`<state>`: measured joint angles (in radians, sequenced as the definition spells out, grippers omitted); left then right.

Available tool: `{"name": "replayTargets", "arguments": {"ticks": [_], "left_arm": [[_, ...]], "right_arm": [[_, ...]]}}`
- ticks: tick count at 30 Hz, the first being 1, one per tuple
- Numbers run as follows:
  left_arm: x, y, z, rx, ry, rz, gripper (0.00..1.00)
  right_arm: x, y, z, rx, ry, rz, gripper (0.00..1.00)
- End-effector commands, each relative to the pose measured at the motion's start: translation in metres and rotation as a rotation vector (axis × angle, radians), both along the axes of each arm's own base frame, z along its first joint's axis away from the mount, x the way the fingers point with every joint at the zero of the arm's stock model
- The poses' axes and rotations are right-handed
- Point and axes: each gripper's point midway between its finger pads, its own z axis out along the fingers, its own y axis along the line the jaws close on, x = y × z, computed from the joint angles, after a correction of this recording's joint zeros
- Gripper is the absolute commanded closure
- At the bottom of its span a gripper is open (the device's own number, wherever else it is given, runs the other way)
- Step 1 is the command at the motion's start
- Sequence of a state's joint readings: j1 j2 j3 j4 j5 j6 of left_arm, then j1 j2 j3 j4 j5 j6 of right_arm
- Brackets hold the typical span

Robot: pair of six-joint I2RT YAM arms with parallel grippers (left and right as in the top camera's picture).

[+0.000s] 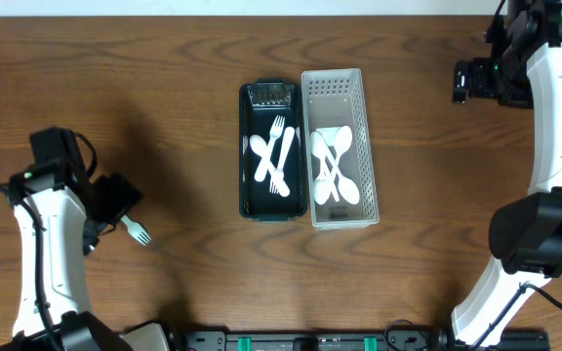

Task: Pack container
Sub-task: 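Move the left gripper to the pale-green fork and grasp it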

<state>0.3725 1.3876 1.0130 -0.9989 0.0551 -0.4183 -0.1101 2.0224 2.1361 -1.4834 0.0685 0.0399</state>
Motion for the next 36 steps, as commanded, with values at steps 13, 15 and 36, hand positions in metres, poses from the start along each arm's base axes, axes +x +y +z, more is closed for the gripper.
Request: {"name": "replayTargets", "arguments": {"ticks": [13,15,36], "left_arm": [[-0.01,-0.011,-0.066,-0.109,0.146,0.014,0.05],[-0.007,-0.01,-0.073,-0.111,0.153,0.035,0.05],[0.0,-0.01,-0.109,-0.142,0.203,0.062,0.39]], "right_arm": [[-0.001,-0.005,-0.004,-0.011,0.016,0.005,0.01],[-0.001,-0.005,-0.004,-0.01,0.017,0.005,0.01],[-0.003,-0.004,-0.005,-0.009,0.027,0.006,0.01]]}}
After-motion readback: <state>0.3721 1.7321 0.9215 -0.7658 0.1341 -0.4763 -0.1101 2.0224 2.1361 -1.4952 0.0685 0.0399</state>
